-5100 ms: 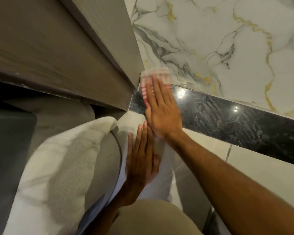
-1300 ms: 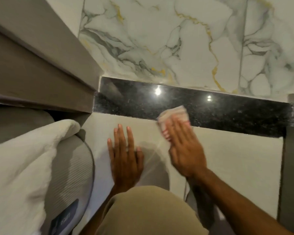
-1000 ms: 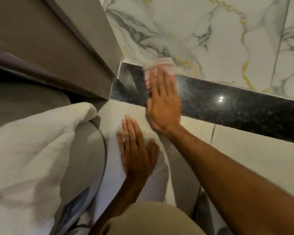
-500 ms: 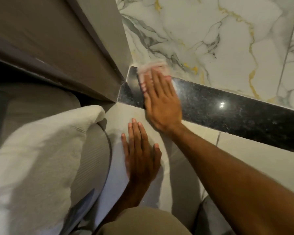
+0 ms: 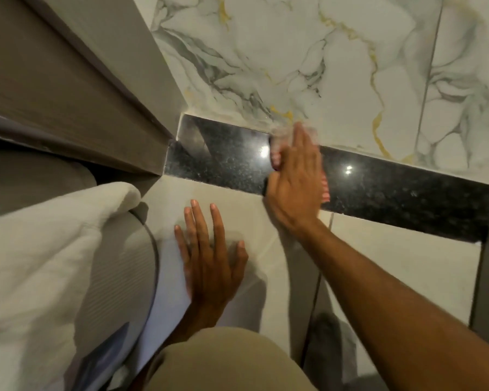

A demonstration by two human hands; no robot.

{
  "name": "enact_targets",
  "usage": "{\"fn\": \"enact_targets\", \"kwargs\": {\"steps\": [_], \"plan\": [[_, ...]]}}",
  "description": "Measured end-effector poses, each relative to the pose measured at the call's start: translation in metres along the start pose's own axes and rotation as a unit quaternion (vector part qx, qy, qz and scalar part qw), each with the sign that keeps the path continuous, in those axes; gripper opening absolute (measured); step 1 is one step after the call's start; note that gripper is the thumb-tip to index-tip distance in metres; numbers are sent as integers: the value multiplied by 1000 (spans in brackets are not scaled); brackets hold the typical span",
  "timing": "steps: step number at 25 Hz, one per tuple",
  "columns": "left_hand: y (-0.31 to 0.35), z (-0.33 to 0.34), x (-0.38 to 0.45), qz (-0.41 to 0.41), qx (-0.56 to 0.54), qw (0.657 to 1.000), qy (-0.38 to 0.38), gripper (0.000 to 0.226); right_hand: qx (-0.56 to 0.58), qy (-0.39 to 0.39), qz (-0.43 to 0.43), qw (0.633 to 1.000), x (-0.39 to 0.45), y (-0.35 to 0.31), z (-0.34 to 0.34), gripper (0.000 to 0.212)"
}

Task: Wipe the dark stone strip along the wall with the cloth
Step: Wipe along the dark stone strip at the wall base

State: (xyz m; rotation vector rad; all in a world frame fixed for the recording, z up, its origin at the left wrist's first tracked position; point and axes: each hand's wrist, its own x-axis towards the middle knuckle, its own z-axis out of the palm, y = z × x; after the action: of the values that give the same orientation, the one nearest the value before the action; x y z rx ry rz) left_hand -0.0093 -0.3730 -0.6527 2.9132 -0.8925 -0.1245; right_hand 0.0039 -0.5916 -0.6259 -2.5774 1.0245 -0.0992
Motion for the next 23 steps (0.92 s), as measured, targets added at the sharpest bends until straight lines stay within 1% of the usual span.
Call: {"fn": "enact_targets", "kwargs": {"steps": [2, 3, 4, 5, 7, 9, 10, 11, 13, 15, 16, 17, 18, 19, 21, 22, 23], "plan": [[-1, 2, -1, 34, -15, 999, 0, 79, 20, -18, -49, 998, -10, -13, 8, 80], [-1, 3, -1, 64, -15, 998, 2, 78, 21, -37, -75, 996, -33, -5, 6, 83], [-1, 5, 0, 96, -10, 995, 2, 77, 20, -46, -81, 995, -61, 10, 0, 85], [0, 6, 1, 123, -7, 992, -1, 77, 17, -47, -66, 997, -89, 30, -9, 85], [10, 8, 3, 164, -10, 986, -9, 78, 8, -17, 12, 1000, -117, 71, -29, 84], [26, 13, 6, 211, -16, 977, -10, 77, -3, 55, 88, 995, -94, 96, -38, 80], [36, 17, 8, 238, -22, 971, -15, 77, -7, 96, 108, 989, -72, 102, -38, 79], [46, 21, 9, 265, -29, 964, -21, 78, -12, 117, 116, 986, -48, 104, -38, 80], [65, 27, 10, 302, -34, 952, -34, 78, -33, 97, 104, 989, -25, 104, -37, 80], [76, 27, 12, 322, -42, 945, -47, 78, -44, 48, 73, 995, -46, 108, -38, 84], [82, 25, 13, 329, -48, 942, -48, 77, -49, 22, 79, 995, -69, 114, -42, 86], [86, 23, 14, 334, -52, 940, -49, 76, -57, 11, 107, 993, -94, 122, -48, 86], [89, 21, 14, 336, -56, 939, -51, 76, -61, 8, 154, 986, -117, 132, -53, 85], [93, 20, 15, 338, -60, 938, -53, 76, -71, 22, 211, 975, -130, 145, -60, 81], [99, 20, 16, 342, -62, 936, -51, 77, -90, 67, 308, 945, -115, 169, -69, 73], [102, 24, 16, 348, -58, 934, -53, 78, -95, 83, 331, 935, -93, 180, -71, 71], [102, 27, 17, 353, -56, 932, -56, 79, -111, 96, 327, 933, -66, 188, -69, 71]]}}
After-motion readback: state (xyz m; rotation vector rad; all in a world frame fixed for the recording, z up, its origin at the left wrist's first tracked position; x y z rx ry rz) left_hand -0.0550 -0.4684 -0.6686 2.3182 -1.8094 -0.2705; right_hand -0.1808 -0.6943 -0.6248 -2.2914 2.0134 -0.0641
